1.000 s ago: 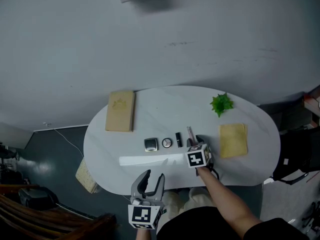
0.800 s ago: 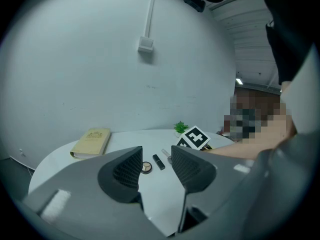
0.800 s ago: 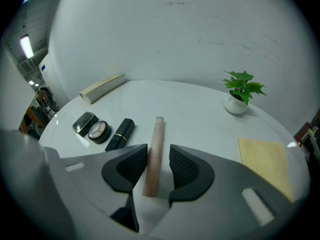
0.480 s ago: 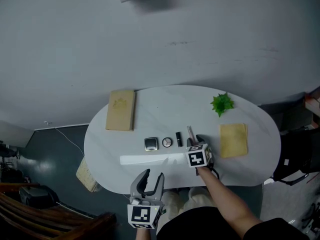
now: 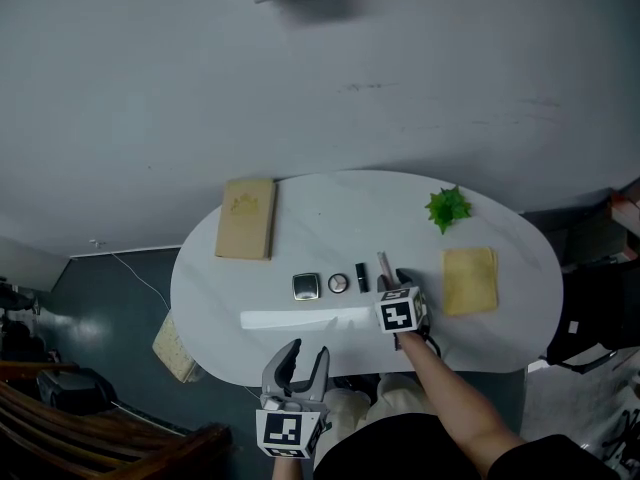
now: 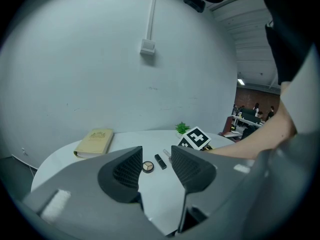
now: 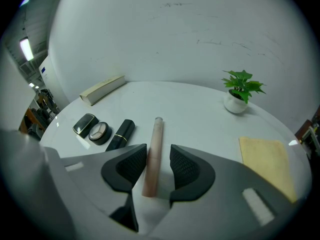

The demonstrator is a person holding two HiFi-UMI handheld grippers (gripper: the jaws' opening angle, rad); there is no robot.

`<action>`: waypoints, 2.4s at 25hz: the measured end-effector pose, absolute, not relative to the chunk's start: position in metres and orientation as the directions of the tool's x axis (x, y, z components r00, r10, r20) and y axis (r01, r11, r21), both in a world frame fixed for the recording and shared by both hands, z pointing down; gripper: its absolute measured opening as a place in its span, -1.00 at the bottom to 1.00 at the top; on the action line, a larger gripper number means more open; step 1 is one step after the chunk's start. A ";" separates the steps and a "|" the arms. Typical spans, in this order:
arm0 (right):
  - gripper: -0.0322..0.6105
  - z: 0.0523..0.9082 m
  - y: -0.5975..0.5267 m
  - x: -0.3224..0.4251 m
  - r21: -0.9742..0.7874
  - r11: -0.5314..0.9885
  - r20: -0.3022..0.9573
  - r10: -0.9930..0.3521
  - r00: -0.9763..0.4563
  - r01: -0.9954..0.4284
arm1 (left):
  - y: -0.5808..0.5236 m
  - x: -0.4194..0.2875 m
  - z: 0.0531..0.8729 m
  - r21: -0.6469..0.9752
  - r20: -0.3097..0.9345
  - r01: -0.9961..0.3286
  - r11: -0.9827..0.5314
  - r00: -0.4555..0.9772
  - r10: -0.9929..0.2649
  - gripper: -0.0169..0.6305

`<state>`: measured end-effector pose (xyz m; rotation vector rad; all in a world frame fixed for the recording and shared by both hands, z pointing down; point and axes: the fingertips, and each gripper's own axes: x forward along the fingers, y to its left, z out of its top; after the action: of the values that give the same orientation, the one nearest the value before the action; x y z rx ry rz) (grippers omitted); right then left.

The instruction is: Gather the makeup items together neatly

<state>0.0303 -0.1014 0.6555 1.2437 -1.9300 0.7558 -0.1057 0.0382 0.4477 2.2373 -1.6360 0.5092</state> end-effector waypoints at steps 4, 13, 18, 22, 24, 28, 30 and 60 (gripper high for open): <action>-0.40 0.656 -0.101 0.030 -0.099 0.360 0.810 -0.512 -0.285 -0.928 | 0.040 -0.110 0.448 0.047 0.464 -0.955 -0.293 0.281 -0.840 -0.40; -0.37 0.659 -0.100 0.028 -0.105 0.353 0.814 -0.506 -0.284 -0.930 | 0.042 -0.116 0.447 0.049 0.463 -0.952 -0.301 0.289 -0.838 -0.40; -0.37 0.656 -0.102 0.028 -0.100 0.352 0.810 -0.515 -0.282 -0.931 | 0.043 -0.119 0.447 0.048 0.463 -0.953 -0.298 0.286 -0.839 -0.40; -0.37 0.658 -0.102 0.028 -0.098 0.354 0.810 -0.515 -0.281 -0.930 | 0.043 -0.118 0.448 0.051 0.463 -0.953 -0.297 0.286 -0.839 -0.40; -0.37 0.659 -0.100 0.028 -0.104 0.354 0.814 -0.507 -0.284 -0.930 | 0.043 -0.118 0.448 0.050 0.462 -0.953 -0.299 0.287 -0.839 -0.40; -0.36 0.657 -0.101 0.027 -0.109 0.357 0.811 -0.508 -0.290 -0.928 | 0.040 -0.116 0.447 0.058 0.464 -0.954 -0.295 0.287 -0.838 -0.40; -0.35 0.656 -0.101 0.027 -0.115 0.358 0.807 -0.510 -0.298 -0.926 | 0.039 -0.114 0.447 0.058 0.464 -0.953 -0.297 0.289 -0.837 -0.40; -0.32 0.625 -0.104 0.026 -0.141 0.376 0.754 -0.559 -0.346 -0.916 | 0.035 -0.112 0.443 0.052 0.430 -0.944 -0.326 0.316 -0.846 -0.40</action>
<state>0.0258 -0.1036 0.6250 1.2658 -2.0290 0.7553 -0.1124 0.0347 0.4426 2.2922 -1.6129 0.4744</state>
